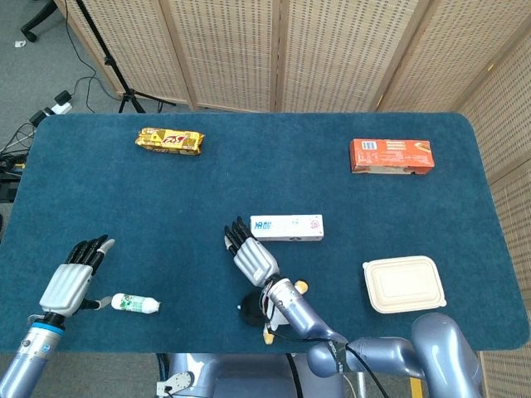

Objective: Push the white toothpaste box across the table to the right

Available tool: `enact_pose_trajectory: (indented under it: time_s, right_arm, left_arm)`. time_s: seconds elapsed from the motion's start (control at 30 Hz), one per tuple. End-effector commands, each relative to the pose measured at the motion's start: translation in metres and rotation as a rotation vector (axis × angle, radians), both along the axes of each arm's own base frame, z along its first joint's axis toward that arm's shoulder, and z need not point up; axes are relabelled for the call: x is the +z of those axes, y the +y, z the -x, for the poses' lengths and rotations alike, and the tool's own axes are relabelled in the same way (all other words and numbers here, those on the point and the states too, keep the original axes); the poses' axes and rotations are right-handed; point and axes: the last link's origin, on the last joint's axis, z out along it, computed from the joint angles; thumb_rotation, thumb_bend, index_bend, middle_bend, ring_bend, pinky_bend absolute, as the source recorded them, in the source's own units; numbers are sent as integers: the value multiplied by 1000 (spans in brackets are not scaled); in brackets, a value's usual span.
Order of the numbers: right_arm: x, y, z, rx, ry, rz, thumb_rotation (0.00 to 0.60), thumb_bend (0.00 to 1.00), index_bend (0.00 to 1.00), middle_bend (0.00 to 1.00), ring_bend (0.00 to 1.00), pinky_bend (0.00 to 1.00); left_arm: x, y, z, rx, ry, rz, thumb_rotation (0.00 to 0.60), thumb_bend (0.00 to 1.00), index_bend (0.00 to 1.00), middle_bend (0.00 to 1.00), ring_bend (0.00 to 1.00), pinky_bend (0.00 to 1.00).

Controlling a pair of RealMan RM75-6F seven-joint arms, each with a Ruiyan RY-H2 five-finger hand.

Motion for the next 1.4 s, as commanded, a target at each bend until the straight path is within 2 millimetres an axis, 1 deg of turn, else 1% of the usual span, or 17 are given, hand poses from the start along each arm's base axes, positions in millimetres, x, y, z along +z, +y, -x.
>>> enact_pose_trajectory:
  time_s: [0.03, 0.2, 0.33, 0.57, 0.93, 1.4]
  right_arm:
    - [-3, -2, 0, -9, 1, -4, 600, 872, 82, 0, 0, 7]
    - [-6, -14, 6, -37, 19, 14, 600, 870, 83, 0, 0, 7]
    - [-4, -18, 12, -62, 16, 17, 600, 869, 85, 0, 0, 7]
    - [-1, -21, 22, -76, 34, 27, 600, 869, 86, 0, 0, 7]
    - [15, -33, 39, -117, 56, 69, 600, 869, 91, 0, 0, 7]
    - [24, -44, 59, -169, 70, 95, 600, 852, 91, 0, 0, 7]
  left_arm:
    - [-2, 0, 0, 7, -8, 10, 600, 0, 0, 0, 0, 0]
    - [-2, 1, 0, 8, -17, 20, 600, 0, 0, 0, 0, 0]
    - [-1, 2, 1, 33, -47, 29, 600, 0, 0, 0, 0, 0]
    - [2, 3, 1, 30, -47, 24, 600, 0, 0, 0, 0, 0]
    - [1, 2, 0, 27, -50, 27, 600, 0, 0, 0, 0, 0]
    - [1, 2, 0, 24, -54, 25, 600, 0, 0, 0, 0, 0]
